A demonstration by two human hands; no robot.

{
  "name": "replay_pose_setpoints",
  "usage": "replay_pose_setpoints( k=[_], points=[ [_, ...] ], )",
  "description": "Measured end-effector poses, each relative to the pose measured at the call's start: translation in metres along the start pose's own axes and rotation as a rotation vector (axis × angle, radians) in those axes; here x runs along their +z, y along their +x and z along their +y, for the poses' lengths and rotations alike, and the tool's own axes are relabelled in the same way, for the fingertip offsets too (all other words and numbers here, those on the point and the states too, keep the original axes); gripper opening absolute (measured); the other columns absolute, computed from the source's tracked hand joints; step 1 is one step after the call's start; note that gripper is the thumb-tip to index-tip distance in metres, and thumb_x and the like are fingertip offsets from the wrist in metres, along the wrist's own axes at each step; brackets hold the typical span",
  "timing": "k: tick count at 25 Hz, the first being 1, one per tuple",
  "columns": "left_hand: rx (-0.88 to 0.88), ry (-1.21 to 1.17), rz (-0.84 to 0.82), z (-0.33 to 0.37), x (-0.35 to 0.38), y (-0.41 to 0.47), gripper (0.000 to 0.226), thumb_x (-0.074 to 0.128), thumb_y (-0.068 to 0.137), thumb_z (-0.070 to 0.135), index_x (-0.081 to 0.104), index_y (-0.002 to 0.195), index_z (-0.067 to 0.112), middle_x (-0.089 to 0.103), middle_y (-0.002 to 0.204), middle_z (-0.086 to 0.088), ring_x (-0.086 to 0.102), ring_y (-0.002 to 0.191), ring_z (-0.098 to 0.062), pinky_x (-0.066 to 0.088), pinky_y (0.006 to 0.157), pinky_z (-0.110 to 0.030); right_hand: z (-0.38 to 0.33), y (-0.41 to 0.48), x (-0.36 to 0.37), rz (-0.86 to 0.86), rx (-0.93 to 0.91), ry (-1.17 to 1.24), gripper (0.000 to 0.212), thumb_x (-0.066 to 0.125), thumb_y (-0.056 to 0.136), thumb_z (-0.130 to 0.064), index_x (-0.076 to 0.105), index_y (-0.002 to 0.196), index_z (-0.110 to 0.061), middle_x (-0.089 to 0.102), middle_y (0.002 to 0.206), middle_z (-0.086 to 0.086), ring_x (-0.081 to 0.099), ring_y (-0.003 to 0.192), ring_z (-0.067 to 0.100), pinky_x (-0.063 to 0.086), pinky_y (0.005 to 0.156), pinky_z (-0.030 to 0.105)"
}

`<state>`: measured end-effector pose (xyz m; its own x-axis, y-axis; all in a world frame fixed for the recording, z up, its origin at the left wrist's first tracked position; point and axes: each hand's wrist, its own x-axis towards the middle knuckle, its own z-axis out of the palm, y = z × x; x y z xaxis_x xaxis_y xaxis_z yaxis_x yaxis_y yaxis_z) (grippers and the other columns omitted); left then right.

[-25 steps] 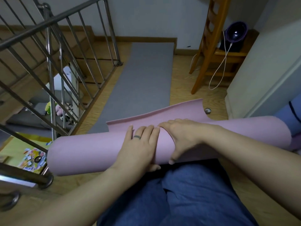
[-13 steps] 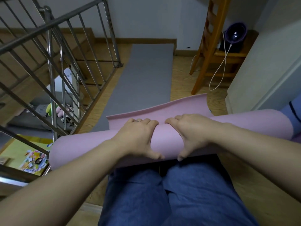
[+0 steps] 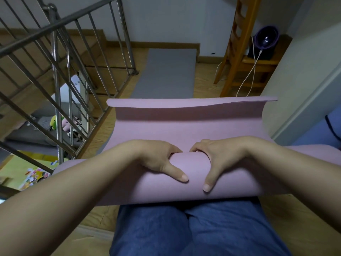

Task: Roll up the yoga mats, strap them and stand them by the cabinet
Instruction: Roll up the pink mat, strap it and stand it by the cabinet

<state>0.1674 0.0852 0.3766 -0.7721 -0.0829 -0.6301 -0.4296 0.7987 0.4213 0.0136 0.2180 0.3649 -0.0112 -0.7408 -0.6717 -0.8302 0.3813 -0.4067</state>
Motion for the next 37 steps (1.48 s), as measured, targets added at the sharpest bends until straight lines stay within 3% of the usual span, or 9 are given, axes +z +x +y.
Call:
replay_pose_setpoints(
  k=[4, 6, 10, 15, 19, 23, 25, 34, 37],
  points=[
    [-0.019, 0.623, 0.397, 0.017, 0.025, -0.014, 0.092, 0.052, 0.074, 0.074, 0.029, 0.145, 0.020, 0.045, 0.137, -0.004, 0.048, 0.122, -0.027, 0.031, 0.107, -0.041, 0.009, 0.009, -0.007, -0.052, 0.024, 0.156, 0.097, 0.088, 0.042, -0.053, 0.041, 0.125, -0.037, 0.054, 0.121, -0.014, 0.057, 0.109, 0.010, 0.047, 0.098, 0.034],
    [-0.057, 0.749, 0.428, 0.025, 0.047, -0.017, 0.102, 0.052, 0.073, 0.075, 0.020, 0.146, 0.012, 0.041, 0.138, -0.009, 0.046, 0.122, -0.029, 0.023, 0.111, -0.045, 0.009, 0.014, -0.011, -0.078, 0.023, 0.208, 0.097, 0.087, 0.037, -0.054, 0.045, 0.122, -0.034, 0.060, 0.117, -0.011, 0.062, 0.105, 0.010, 0.051, 0.095, 0.036],
    [-0.092, 0.636, 0.467, 0.018, 0.048, -0.007, 0.106, 0.058, 0.063, 0.079, 0.028, 0.140, 0.013, 0.047, 0.132, -0.009, 0.049, 0.116, -0.029, 0.027, 0.108, -0.042, 0.003, 0.004, -0.015, 0.064, 0.016, 0.127, 0.086, 0.085, 0.057, -0.054, 0.044, 0.129, -0.033, 0.053, 0.129, -0.009, 0.055, 0.112, 0.009, 0.043, 0.102, 0.031],
    [-0.057, 0.421, 0.335, 0.006, 0.019, 0.008, 0.097, 0.064, 0.062, 0.077, 0.040, 0.135, 0.019, 0.056, 0.125, -0.006, 0.054, 0.111, -0.027, 0.041, 0.097, -0.036, -0.019, -0.017, 0.038, 0.386, 0.092, -0.436, 0.128, 0.076, 0.059, -0.064, 0.000, 0.151, -0.020, 0.018, 0.154, 0.006, 0.021, 0.140, 0.025, 0.018, 0.115, 0.048],
    [-0.092, 0.292, 0.279, 0.006, 0.003, 0.018, 0.097, 0.066, 0.063, 0.074, 0.037, 0.140, 0.021, 0.054, 0.133, -0.003, 0.052, 0.118, -0.026, 0.038, 0.102, -0.038, -0.011, -0.002, 0.039, 0.509, 0.092, -0.423, 0.124, 0.073, 0.055, -0.071, 0.008, 0.149, -0.023, 0.032, 0.146, 0.004, 0.032, 0.132, 0.026, 0.023, 0.111, 0.046],
    [-0.107, 0.691, 0.503, 0.013, 0.038, 0.016, 0.112, 0.060, 0.069, 0.072, 0.005, 0.150, 0.017, 0.029, 0.150, -0.008, 0.038, 0.131, -0.029, 0.017, 0.112, -0.050, -0.005, 0.004, 0.022, 0.479, 0.056, -0.382, 0.117, 0.076, 0.052, -0.069, 0.019, 0.145, -0.025, 0.044, 0.133, 0.003, 0.041, 0.122, 0.025, 0.034, 0.103, 0.044],
    [-0.134, 0.689, 0.547, 0.012, 0.049, 0.016, 0.116, 0.061, 0.068, 0.072, -0.001, 0.151, 0.020, 0.026, 0.151, -0.006, 0.034, 0.134, -0.027, 0.013, 0.113, -0.050, -0.007, 0.009, 0.015, 0.416, 0.055, -0.380, 0.117, 0.078, 0.051, -0.067, 0.021, 0.144, -0.025, 0.046, 0.132, 0.004, 0.043, 0.121, 0.026, 0.037, 0.101, 0.043],
    [0.033, 0.448, 0.324, 0.015, 0.023, -0.016, 0.100, 0.063, 0.058, 0.078, 0.026, 0.140, 0.033, 0.056, 0.128, 0.001, 0.051, 0.118, -0.018, 0.022, 0.112, -0.044, -0.027, -0.010, -0.010, 0.009, 0.039, -0.200, 0.101, 0.082, 0.046, -0.064, 0.041, 0.131, -0.032, 0.055, 0.121, -0.010, 0.055, 0.107, 0.016, 0.047, 0.097, 0.035],
    [0.062, 0.400, 0.245, 0.021, 0.025, -0.017, 0.094, 0.065, 0.057, 0.078, 0.032, 0.135, 0.035, 0.060, 0.122, 0.004, 0.056, 0.108, -0.019, 0.036, 0.100, -0.036, -0.030, -0.021, 0.000, -0.033, 0.038, -0.139, 0.099, 0.080, 0.045, -0.067, 0.043, 0.130, -0.034, 0.057, 0.123, -0.014, 0.056, 0.107, 0.013, 0.046, 0.098, 0.034]
  ],
)
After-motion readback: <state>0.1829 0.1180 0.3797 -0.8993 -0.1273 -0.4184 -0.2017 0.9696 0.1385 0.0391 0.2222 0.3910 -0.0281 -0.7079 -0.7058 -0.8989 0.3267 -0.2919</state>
